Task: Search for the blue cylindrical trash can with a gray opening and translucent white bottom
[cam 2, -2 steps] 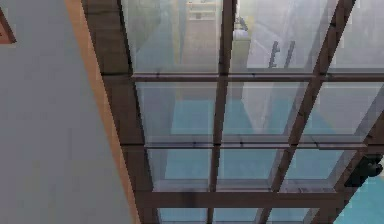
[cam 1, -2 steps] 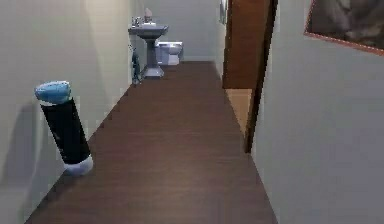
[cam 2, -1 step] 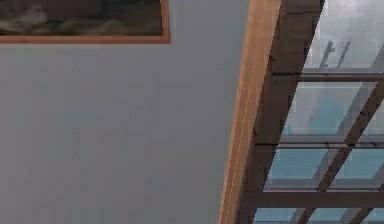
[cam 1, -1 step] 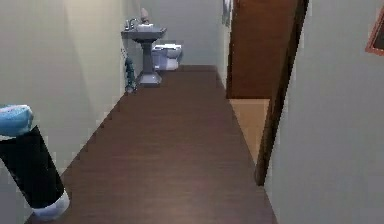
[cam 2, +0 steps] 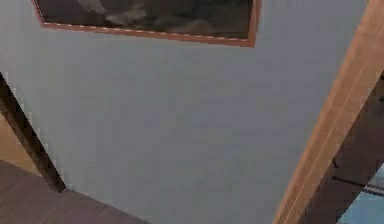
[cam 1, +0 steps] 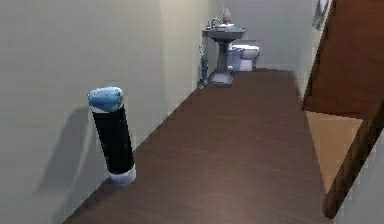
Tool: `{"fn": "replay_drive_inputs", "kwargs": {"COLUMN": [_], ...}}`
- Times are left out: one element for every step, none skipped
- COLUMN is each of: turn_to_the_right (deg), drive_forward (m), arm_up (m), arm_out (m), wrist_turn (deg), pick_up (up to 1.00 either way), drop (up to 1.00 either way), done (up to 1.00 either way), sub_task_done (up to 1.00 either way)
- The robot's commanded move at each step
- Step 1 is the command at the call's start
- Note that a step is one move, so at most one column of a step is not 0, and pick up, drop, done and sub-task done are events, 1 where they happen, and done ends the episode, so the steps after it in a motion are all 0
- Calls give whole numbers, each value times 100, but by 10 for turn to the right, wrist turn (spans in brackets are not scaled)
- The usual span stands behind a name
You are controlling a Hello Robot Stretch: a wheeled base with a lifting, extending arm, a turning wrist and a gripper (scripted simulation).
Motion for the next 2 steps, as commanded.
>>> {"fn": "replay_drive_inputs", "kwargs": {"turn_to_the_right": [0, -360], "drive_forward": [60, 0], "arm_up": [0, 0], "arm_out": [0, 0], "wrist_turn": [0, 0], "pick_up": [0, 0], "drop": [0, 0], "done": [0, 0], "sub_task_done": [0, 0]}}
